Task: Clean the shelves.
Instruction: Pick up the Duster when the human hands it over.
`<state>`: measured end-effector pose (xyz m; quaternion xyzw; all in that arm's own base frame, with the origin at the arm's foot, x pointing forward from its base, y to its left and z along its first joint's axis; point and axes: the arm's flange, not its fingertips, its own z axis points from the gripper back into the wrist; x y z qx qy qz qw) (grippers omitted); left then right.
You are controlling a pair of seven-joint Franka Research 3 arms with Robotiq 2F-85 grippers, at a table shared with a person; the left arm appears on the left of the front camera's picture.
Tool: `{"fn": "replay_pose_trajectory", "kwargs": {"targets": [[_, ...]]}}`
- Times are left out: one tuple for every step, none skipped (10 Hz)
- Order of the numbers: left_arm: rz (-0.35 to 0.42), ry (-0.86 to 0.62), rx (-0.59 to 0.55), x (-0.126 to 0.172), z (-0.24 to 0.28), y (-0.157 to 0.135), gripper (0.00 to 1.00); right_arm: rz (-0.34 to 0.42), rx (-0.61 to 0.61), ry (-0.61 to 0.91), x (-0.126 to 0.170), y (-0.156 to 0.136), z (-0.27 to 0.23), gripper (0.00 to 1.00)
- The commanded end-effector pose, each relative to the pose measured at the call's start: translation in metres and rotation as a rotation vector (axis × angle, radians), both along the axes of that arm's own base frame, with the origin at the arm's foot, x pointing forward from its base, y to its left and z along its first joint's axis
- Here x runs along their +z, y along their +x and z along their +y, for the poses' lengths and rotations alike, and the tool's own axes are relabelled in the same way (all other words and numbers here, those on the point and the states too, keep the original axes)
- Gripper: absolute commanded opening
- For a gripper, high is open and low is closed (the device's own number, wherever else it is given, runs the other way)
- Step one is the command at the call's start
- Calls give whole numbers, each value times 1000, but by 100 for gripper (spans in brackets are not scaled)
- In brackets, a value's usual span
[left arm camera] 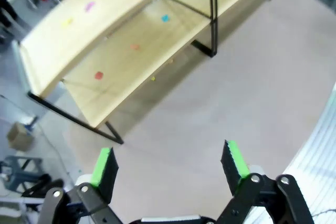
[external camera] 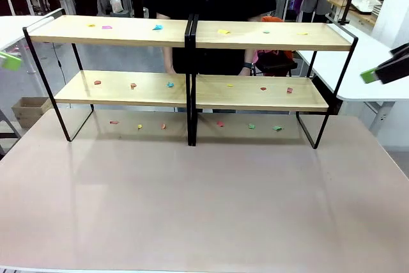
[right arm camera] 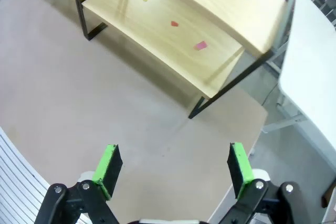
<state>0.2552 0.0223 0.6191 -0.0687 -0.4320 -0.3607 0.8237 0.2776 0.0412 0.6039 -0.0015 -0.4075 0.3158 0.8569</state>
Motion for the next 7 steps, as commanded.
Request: {"fn": "replay_pose_trajectory", "kwargs": {"targets": [[-53,-96,-28,-13,31,-8,100,-59,-9,-29,7,-11,-13,100],[-101,-126,-15,-3,17,-9,100,-90,-11,-9,16,-16,-16,100],[-151,-146,-3,3,13,-14,100,-117,1,15,24,-20,-18,100],[-189,-171,0,7,6,-16,100,-131,-5,17,29,-22,-18,100],[-230,-199,9,10,4,-21,100,-156,7,35,34,-25,-18,100],[-261,-221,22,12,4,-24,100,-184,7,56,39,-27,-19,100],[-286,-237,9,13,1,-25,100,-206,10,79,44,-28,-21,100]]}}
